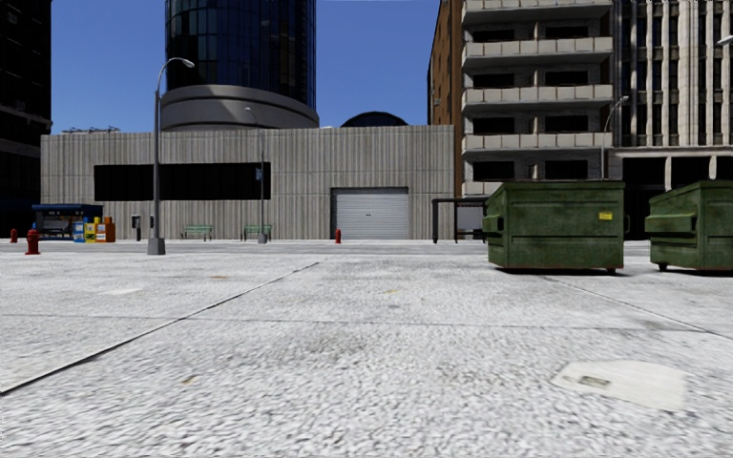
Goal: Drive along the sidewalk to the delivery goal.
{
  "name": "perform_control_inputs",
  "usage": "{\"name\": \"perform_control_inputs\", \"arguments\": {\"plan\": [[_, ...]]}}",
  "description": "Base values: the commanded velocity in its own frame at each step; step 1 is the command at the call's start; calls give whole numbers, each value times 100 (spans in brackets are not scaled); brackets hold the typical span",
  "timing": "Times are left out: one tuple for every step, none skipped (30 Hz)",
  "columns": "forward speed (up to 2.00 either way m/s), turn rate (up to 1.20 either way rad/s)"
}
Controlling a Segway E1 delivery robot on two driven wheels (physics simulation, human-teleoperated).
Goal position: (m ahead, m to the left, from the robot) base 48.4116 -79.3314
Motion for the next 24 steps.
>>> {"name": "perform_control_inputs", "arguments": {"plan": [[200, 0], [200, 0], [200, 0], [200, 0], [200, 0], [200, 0], [200, 0], [200, 0], [200, 0], [200, 0], [200, 0], [200, 0], [200, 0], [200, 0], [200, 0], [200, 0], [200, 0], [200, 0], [200, 0], [200, 0], [200, 0], [200, 0], [200, 0], [200, 0]]}}
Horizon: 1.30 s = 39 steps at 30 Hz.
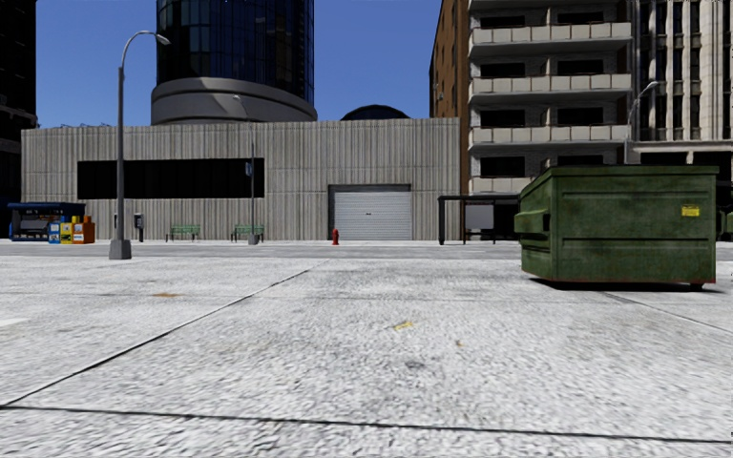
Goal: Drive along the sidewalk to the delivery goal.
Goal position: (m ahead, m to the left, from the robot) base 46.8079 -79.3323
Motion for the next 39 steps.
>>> {"name": "perform_control_inputs", "arguments": {"plan": [[200, 0], [200, 0], [200, 0], [200, 0], [200, 0], [200, 0], [200, 0], [200, 0], [200, 0], [200, 0], [200, 0], [200, 0], [200, 0], [200, 0], [200, 0], [200, 0], [200, 0], [200, 0], [200, 0], [200, 0], [200, 0], [200, 0], [200, 0], [200, 0], [200, 0], [200, 0], [200, 0], [200, 0], [200, 0], [200, 0], [200, 0], [200, 0], [200, 0], [200, 0], [200, 0], [200, -4], [200, -13], [200, -15], [200, -17]]}}
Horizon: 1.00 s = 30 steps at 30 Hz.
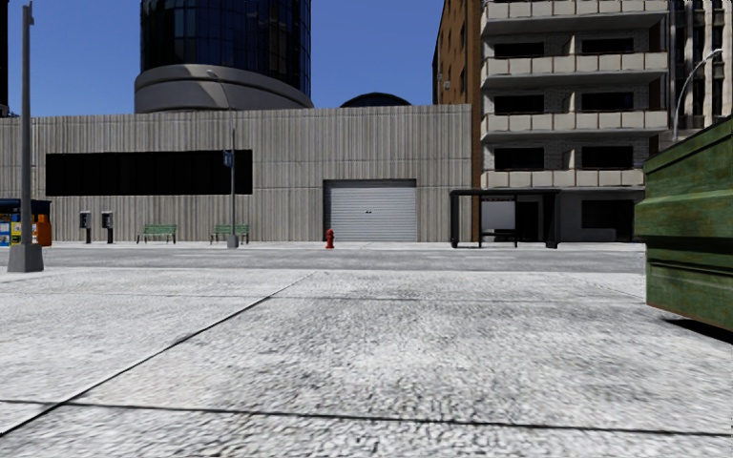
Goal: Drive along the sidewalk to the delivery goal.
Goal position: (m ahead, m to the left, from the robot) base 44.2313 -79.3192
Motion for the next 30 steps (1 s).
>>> {"name": "perform_control_inputs", "arguments": {"plan": [[200, -17], [200, -17], [200, -17], [200, -18], [200, -18], [200, -18], [200, -18], [200, -18], [200, -18], [200, -19], [200, -20], [200, -21], [195, -21], [188, -21], [185, -21], [184, -21], [184, -21], [182, -21], [179, -24], [169, -27], [161, -30], [156, -32], [154, -33], [153, -37], [153, -37], [153, -39], [153, -39], [153, -39], [153, -40], [153, -44]]}}
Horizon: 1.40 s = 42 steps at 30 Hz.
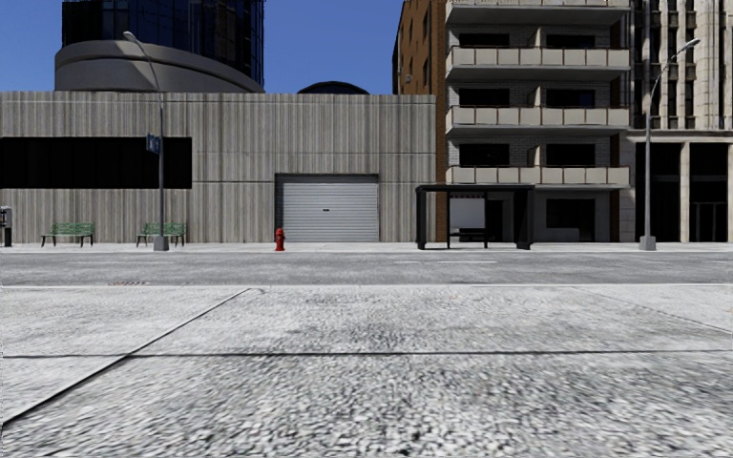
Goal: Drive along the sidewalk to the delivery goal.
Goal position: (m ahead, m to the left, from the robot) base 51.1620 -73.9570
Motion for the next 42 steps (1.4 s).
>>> {"name": "perform_control_inputs", "arguments": {"plan": [[153, -46], [153, -47], [153, -47], [153, -47], [153, -47], [153, -47], [153, -47], [153, -47], [154, -47], [154, -47], [154, -47], [154, -47], [154, -47], [154, -47], [154, -47], [154, -47], [154, -47], [154, -47], [154, -47], [154, -47], [154, -47], [154, -47], [155, -47], [155, -47], [156, -47], [157, -47], [159, -47], [161, -47], [162, -47], [162, -47], [162, -47], [162, -47], [162, -51], [162, -55], [162, -57], [162, -57], [162, -57], [162, -57], [162, -57], [163, -57], [164, -59], [165, -64]]}}
